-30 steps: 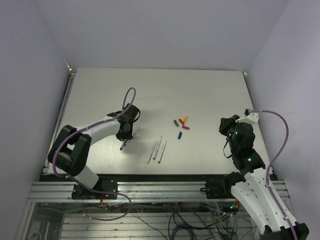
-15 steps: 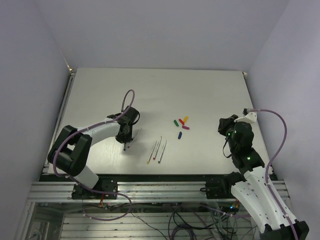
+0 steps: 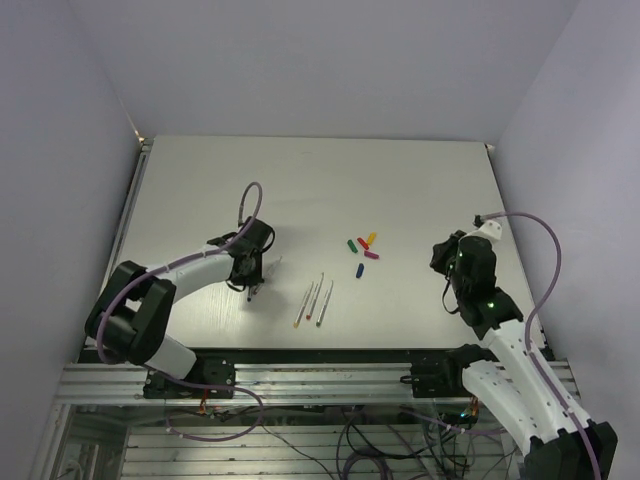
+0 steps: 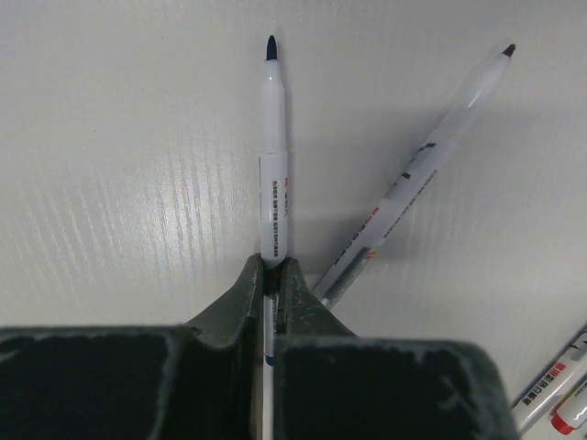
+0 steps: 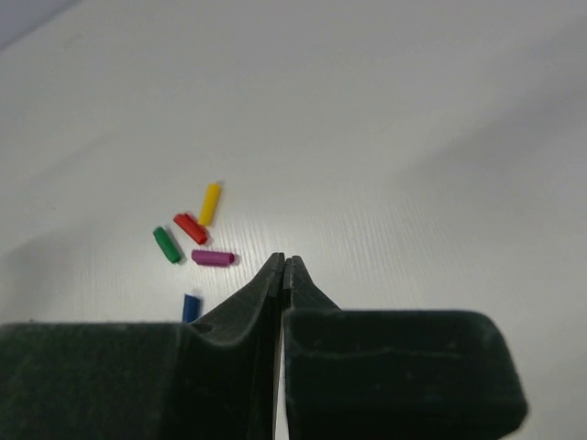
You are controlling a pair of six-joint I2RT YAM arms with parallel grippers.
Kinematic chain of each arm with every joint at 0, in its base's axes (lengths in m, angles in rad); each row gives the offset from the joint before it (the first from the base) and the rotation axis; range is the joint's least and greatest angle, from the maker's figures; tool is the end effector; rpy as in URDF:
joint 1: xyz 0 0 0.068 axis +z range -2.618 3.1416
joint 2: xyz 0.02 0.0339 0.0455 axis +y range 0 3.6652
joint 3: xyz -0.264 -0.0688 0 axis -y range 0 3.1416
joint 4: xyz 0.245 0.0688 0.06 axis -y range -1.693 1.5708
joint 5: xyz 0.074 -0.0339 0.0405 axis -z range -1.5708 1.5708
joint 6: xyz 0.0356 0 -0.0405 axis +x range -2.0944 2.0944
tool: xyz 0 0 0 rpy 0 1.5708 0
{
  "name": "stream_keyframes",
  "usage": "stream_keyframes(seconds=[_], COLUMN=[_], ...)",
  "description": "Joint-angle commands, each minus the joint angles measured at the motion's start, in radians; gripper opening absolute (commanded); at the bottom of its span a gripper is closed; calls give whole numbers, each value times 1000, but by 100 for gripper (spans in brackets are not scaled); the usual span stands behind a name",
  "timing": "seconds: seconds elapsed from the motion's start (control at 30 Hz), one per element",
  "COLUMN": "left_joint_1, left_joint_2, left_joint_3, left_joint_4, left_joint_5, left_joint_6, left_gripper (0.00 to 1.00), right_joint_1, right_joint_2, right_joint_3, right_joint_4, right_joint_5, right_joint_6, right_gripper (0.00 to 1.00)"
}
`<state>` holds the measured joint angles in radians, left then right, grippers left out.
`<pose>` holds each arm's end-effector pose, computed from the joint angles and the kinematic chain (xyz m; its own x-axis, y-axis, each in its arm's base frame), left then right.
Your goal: Insert the pens into the pen caps
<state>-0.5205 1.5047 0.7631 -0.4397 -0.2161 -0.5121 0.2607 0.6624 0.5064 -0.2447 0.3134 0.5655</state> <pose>0.2337 -0.1252 0.1551 -0.9030 -0.0340 -0.4282 -0.0314 0.9994 -0.0132 0.1598 0.0313 0.2550 -0.3026 0.4468 -0.8419 0.2265 0.8917 0.3919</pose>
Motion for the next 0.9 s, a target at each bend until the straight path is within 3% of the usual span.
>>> stream_keyframes(seconds=[0.0,0.23,0.47,0.73,0.87], left_joint_1=[-3,-15,-35,-44,-50], left_joint_2=[-39,-148,-195,-293,-318], left_joint_3=[-47,-21,-33,-40,-51], left_joint_4=[38,11,-14,-21,-9], left_joint_5=[86,54,19,48,72], left_joint_6=[-13,-19,-21,-17,-21], left_gripper=[7,7,7,7,7], right_joint_1=[-5,66,375,466,472], right_joint_2=[71,191,403,624,721], right_joint_3=[31,23,84,176,234], right_joint_4=[-37,-17,12,101,123], right_joint_5=[-59,-101,98,116,120], right_joint_6=[-33,-9,81,136,142], right_gripper=[0,0,0,29,31])
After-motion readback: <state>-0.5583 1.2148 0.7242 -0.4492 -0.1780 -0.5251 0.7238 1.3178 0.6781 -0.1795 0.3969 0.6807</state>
